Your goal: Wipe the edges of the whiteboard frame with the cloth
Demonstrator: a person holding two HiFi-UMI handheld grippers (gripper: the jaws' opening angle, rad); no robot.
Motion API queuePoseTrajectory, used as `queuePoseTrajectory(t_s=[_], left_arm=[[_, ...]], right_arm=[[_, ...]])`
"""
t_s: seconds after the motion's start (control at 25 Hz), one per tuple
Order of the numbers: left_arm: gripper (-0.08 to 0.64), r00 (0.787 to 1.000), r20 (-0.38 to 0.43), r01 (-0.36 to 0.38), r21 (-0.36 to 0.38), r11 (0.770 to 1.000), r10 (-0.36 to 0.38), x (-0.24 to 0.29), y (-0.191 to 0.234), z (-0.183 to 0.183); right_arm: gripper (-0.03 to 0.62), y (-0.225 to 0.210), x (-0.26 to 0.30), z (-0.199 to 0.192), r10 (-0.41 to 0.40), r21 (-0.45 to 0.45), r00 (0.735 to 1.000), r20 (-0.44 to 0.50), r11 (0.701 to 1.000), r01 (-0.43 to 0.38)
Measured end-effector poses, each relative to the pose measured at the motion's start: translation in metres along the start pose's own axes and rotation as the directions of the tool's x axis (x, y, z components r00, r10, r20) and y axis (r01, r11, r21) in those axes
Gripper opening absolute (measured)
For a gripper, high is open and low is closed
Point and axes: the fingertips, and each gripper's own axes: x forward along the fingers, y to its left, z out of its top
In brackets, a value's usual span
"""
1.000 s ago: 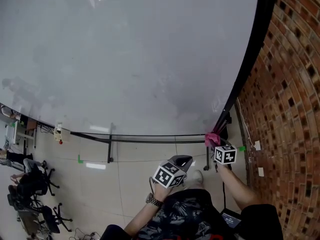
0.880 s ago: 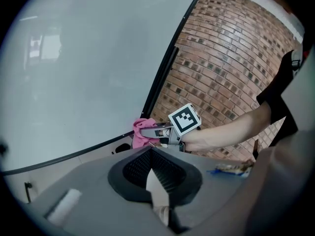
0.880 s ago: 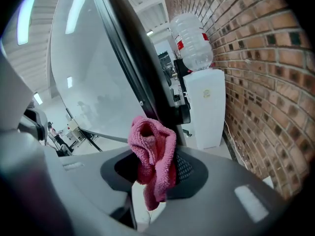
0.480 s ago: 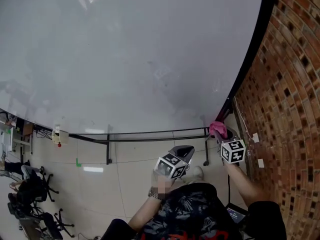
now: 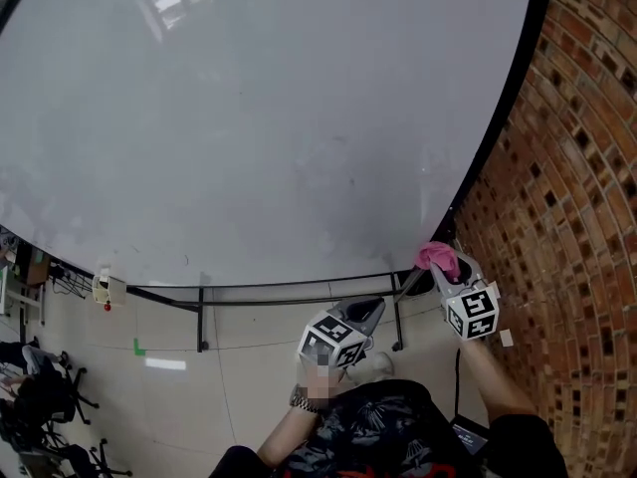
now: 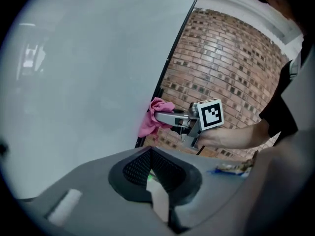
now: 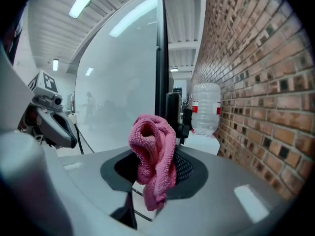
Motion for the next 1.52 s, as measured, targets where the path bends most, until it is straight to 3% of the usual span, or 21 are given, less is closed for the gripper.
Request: queuePoseTrajectory(t_s=[0.12, 0.32, 0.52, 0.88, 1.12, 1.52], left_arm=[[0.0, 0.998, 0.058, 0.016, 0.031, 0.999, -0.017, -0.011, -0.006, 0.026], [0.0, 0.993, 0.068, -0.107, 0.122, 0.987, 0.099, -0.026, 0.0, 0.053], [0.0, 0.995, 0.088, -0.061, 0.173, 0.983, 0.046, -0.031, -0.019, 0.079], [0.0, 0.99, 0.132, -0.077, 0.256, 0.964, 0.044, -0.06, -0.027, 0.124], [0.0, 0.991, 0.135, -0.016, 0.167, 0.986, -0.007, -0.07, -0.037, 0.139], [0.0, 0.981, 0.19, -0.015, 0.23, 0.973, -0.03, -0.086, -0.061, 0.192]], right_arm=[[0.123, -0.002, -0.009, 0.027, -0.015, -0.054, 0.999, 0.04, 0.998, 0.017], [0.124, 0.001, -0.023, 0.065, -0.017, -0.09, 0.995, 0.103, 0.996, 0.027], [0.124, -0.006, -0.048, 0.098, -0.048, -0.091, 0.985, 0.168, 0.994, 0.064], [0.126, -0.01, -0.07, 0.173, -0.071, -0.142, 0.955, 0.288, 0.983, 0.116], [0.126, -0.006, -0.078, 0.203, -0.074, -0.169, 0.942, 0.328, 0.976, 0.136], [0.126, 0.001, -0.092, 0.254, -0.074, -0.229, 0.913, 0.402, 0.957, 0.179]])
